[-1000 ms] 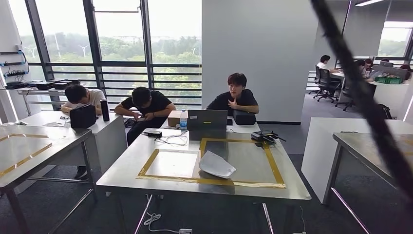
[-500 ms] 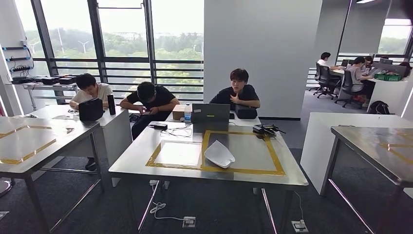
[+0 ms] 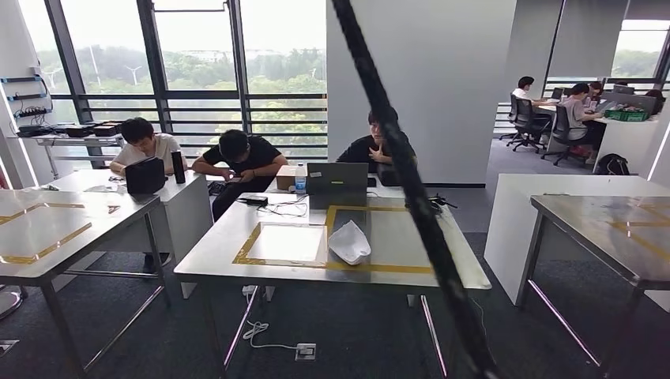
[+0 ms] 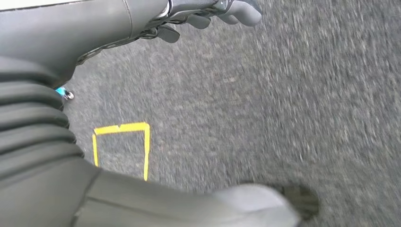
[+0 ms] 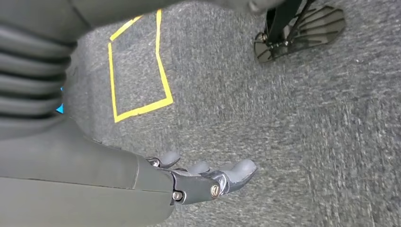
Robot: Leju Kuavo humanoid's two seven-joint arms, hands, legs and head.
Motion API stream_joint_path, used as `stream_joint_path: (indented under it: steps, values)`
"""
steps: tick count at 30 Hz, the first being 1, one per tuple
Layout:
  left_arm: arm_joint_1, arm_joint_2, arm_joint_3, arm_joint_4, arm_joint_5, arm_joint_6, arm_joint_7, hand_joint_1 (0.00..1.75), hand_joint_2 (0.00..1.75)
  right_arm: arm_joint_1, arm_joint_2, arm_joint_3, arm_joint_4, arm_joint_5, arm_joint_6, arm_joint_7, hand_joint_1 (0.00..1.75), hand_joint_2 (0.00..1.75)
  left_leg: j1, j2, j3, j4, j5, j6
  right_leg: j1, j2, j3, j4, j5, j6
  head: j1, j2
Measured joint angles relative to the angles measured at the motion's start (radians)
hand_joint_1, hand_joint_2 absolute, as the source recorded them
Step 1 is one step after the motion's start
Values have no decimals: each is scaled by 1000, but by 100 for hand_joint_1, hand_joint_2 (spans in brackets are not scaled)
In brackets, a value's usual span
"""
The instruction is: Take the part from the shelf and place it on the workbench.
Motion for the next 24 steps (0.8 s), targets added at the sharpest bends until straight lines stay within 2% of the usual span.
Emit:
stream_joint_path:
  steps: [3, 9, 24]
  values:
    - [21, 6, -64, -11, 92, 0, -13, 0, 0, 3, -2, 14, -13, -21, 2, -15, 0, 0, 2, 0, 0, -7, 7, -10, 2, -1, -4, 0, 3, -7, 0, 0]
    - [65, 20, -190, -29, 271, 0, -39, 0, 0, 12, -4, 49, -49, -62, 6, -41, 0, 0, 3, -1, 0, -12, 15, -19, 3, -3, -6, 1, 7, -13, -1, 0]
    - [158, 47, -474, -60, 705, -3, -103, 0, 0, 43, -16, 121, -151, -161, 15, -103, 0, 0, 4, -1, -2, -10, 16, -20, 1, -3, -8, 1, 8, -15, -1, 0]
